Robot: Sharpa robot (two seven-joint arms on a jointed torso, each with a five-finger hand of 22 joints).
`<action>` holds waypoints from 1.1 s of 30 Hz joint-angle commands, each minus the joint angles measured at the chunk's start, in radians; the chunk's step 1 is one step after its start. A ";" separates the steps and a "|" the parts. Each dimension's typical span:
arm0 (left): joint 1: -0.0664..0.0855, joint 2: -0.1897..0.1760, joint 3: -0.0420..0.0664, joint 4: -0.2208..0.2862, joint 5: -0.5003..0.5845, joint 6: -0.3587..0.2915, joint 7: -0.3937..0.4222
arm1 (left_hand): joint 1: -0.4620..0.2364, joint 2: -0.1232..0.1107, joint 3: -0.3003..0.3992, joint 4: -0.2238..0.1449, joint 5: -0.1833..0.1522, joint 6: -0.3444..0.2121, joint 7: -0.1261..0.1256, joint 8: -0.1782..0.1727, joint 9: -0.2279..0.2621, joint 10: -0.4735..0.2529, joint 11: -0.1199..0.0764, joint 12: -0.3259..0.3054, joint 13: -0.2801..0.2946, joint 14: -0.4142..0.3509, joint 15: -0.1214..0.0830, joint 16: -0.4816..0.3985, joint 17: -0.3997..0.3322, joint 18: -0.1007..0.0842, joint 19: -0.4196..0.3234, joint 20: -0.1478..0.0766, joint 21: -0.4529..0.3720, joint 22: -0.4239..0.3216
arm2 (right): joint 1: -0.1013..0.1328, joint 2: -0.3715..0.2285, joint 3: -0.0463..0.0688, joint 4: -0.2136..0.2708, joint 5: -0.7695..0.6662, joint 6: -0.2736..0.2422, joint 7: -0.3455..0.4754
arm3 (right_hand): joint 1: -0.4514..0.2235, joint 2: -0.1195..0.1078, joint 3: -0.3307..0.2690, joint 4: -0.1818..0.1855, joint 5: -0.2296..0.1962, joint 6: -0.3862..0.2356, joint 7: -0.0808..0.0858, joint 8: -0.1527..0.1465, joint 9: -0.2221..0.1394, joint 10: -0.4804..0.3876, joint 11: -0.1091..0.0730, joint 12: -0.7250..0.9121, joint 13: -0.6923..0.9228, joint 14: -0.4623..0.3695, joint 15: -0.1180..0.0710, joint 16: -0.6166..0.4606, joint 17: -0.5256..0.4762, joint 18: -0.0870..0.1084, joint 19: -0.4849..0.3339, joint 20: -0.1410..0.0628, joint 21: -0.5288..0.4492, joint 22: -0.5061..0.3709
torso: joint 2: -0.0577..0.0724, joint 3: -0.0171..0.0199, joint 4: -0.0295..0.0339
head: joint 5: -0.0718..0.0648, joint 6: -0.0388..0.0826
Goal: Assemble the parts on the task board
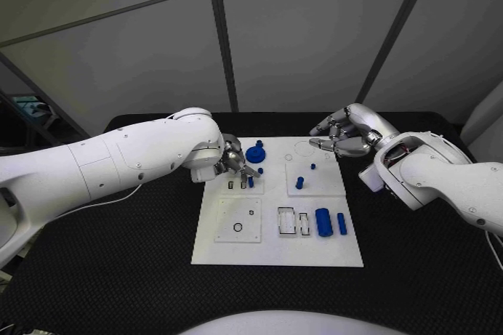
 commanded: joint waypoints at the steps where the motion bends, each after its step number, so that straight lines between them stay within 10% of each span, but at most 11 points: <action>1: 0.002 0.002 0.000 0.000 -0.006 0.016 0.011 | 0.021 0.002 0.007 -0.007 0.005 -0.006 0.001 0.006 0.003 -0.001 0.000 0.006 0.002 0.041 -0.008 0.003 0.001 -0.069 0.008 -0.002 0.002 0.000 | 0.002 0.003 0.001 -0.001 -0.001 0.008 0.000 | -0.002 -0.002 -0.001 0.005 0.005 -0.007 0.002 0.007 0.001 -0.002 0.004 -0.002 -0.001 0.022 -0.007 0.000 -0.001 0.005 -0.003 -0.001 -0.002 -0.001 | 0.000 0.0002 0.0010 | -0.001 -0.002; 22: 0.002 0.000 0.000 0.000 0.037 0.005 0.026 | 0.205 0.031 0.255 -0.120 0.011 -0.022 -0.009 -0.035 0.011 -0.016 -0.012 -0.021 -0.017 0.041 -0.019 0.001 0.003 -0.069 0.012 -0.014 -0.006 0.004 | 0.002 0.014 0.001 -0.012 -0.001 0.013 0.000 | 0.000 0.000 0.003 0.006 0.013 -0.009 0.002 0.009 0.002 -0.002 0.003 0.000 0.000 0.022 -0.007 -0.003 -0.004 0.005 -0.002 0.000 -0.005 -0.004 | 0.001 0.0007 0.0018 | 0.001 -0.009; 29: 0.002 -0.015 0.000 0.011 0.050 -0.018 0.035 | 0.106 -0.122 0.666 -0.157 0.029 -0.027 0.007 -0.027 0.054 -0.007 -0.006 -0.045 -0.037 0.042 -0.009 0.001 0.005 -0.069 0.014 -0.008 -0.010 0.011 | 0.002 0.015 0.001 -0.014 -0.001 0.013 0.001 | 0.001 0.000 0.003 0.007 0.016 -0.009 0.002 0.010 0.002 -0.002 0.003 0.000 0.000 0.022 -0.007 -0.004 -0.004 0.005 -0.002 0.000 -0.006 -0.004 | 0.000 0.0007 0.0013 | 0.004 -0.010; 33: 0.002 -0.029 0.000 0.023 0.060 -0.041 0.044 | 0.060 -0.164 0.757 -0.187 0.086 -0.025 0.002 -0.010 0.078 -0.005 -0.004 -0.057 -0.052 0.042 -0.013 0.000 0.005 -0.070 0.016 -0.007 -0.010 0.015 | 0.002 0.015 0.001 -0.015 -0.001 0.013 0.002 | 0.001 0.000 0.003 0.007 0.016 -0.009 0.002 0.010 0.002 -0.002 0.003 0.000 0.000 0.022 -0.007 -0.004 -0.004 0.005 -0.002 0.000 -0.006 -0.004 | 0.000 0.0007 0.0017 | 0.007 -0.011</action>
